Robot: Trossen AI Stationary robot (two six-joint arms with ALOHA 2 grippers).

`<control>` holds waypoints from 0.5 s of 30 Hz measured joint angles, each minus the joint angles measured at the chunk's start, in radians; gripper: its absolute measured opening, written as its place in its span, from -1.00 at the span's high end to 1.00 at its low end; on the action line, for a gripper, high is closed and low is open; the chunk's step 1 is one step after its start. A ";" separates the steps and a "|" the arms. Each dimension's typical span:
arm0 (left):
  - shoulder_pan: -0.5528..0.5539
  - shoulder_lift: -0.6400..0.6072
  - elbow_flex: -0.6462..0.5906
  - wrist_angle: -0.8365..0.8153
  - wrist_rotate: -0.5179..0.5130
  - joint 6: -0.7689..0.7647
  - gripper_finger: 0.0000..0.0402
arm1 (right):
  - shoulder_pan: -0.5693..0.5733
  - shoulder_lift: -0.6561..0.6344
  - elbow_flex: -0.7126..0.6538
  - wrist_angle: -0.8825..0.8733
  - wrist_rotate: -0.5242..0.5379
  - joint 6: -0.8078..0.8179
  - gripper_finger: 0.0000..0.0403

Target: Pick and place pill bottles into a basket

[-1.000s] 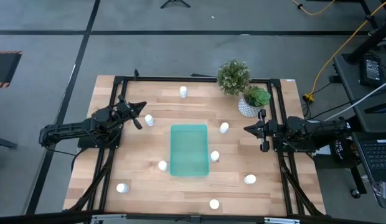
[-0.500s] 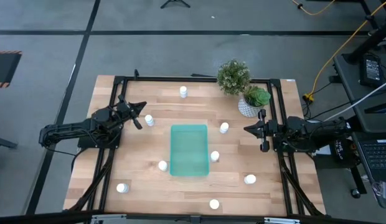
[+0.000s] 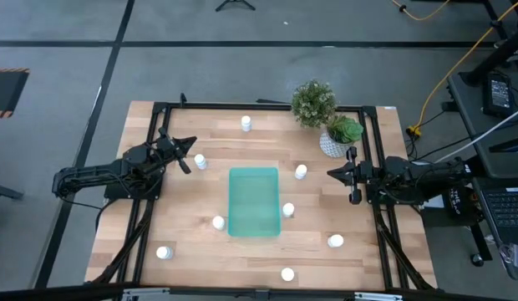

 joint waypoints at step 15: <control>0.000 0.000 0.000 0.000 0.012 -0.001 0.98 | 0.000 0.000 0.000 0.002 0.001 -0.001 0.91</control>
